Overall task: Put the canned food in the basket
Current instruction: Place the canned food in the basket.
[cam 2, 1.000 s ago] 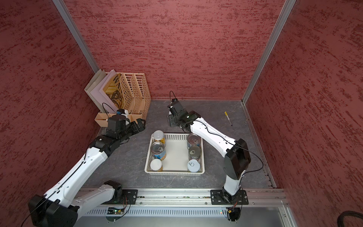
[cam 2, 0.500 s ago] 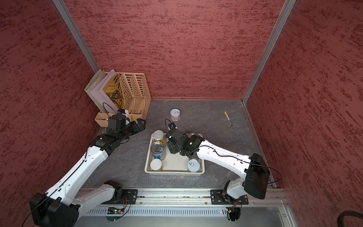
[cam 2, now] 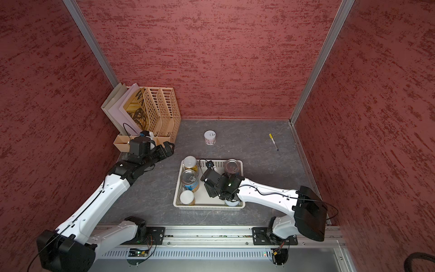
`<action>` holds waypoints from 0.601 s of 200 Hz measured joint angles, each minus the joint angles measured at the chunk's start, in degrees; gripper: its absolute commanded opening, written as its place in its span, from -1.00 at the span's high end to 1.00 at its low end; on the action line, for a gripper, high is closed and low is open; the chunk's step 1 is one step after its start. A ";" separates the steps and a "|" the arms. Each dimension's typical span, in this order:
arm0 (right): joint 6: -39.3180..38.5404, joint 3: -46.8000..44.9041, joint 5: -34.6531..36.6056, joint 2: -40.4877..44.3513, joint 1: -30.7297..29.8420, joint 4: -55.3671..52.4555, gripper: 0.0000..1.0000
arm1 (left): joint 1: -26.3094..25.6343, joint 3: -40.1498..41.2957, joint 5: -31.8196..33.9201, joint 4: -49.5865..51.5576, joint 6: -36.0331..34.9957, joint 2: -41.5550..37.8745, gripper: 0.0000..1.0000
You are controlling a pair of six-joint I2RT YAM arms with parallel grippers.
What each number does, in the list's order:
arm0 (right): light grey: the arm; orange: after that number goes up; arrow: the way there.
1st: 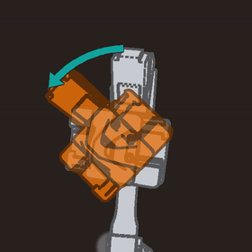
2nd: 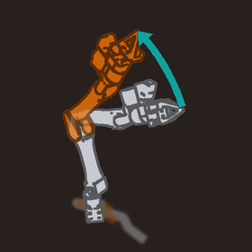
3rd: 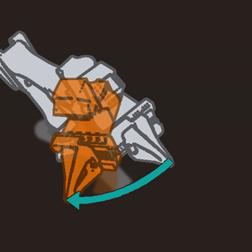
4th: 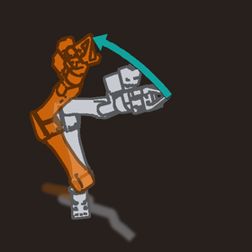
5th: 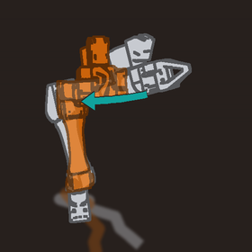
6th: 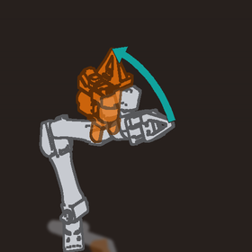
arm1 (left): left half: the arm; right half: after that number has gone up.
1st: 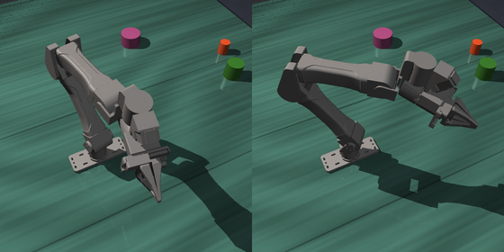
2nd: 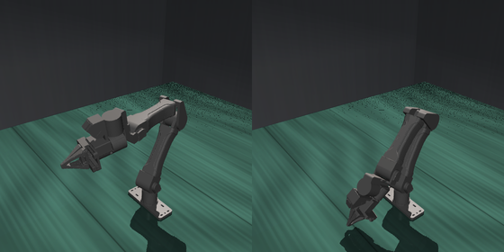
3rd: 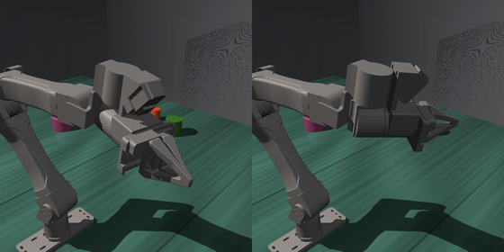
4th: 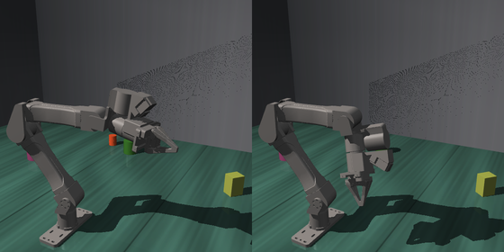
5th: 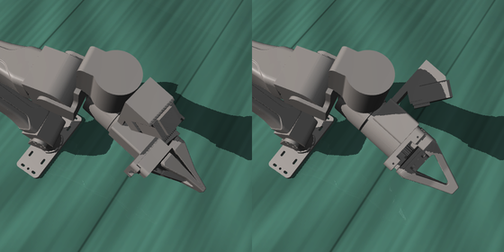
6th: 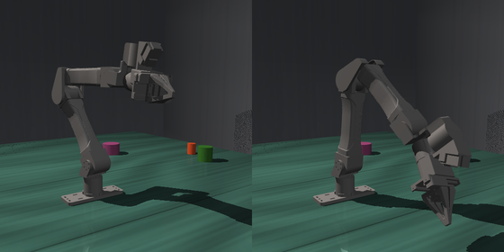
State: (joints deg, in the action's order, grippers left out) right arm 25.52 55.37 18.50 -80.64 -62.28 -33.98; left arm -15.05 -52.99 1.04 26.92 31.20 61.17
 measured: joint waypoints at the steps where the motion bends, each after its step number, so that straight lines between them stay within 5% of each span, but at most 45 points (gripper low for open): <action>1: 0.04 -0.04 0.00 0.00 -0.02 0.02 -0.08 | 0.00 0.00 -0.02 0.00 0.02 0.00 -0.99; 120: 5.03 -3.91 -0.35 -3.87 -3.43 0.61 -0.08 | 0.76 0.00 -1.97 -0.24 0.09 1.14 -0.99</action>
State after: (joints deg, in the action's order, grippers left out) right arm 30.55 51.46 18.15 -84.51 -65.71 -33.36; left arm -14.28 -52.99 -0.93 26.68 31.29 62.30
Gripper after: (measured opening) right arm 0.720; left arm 0.996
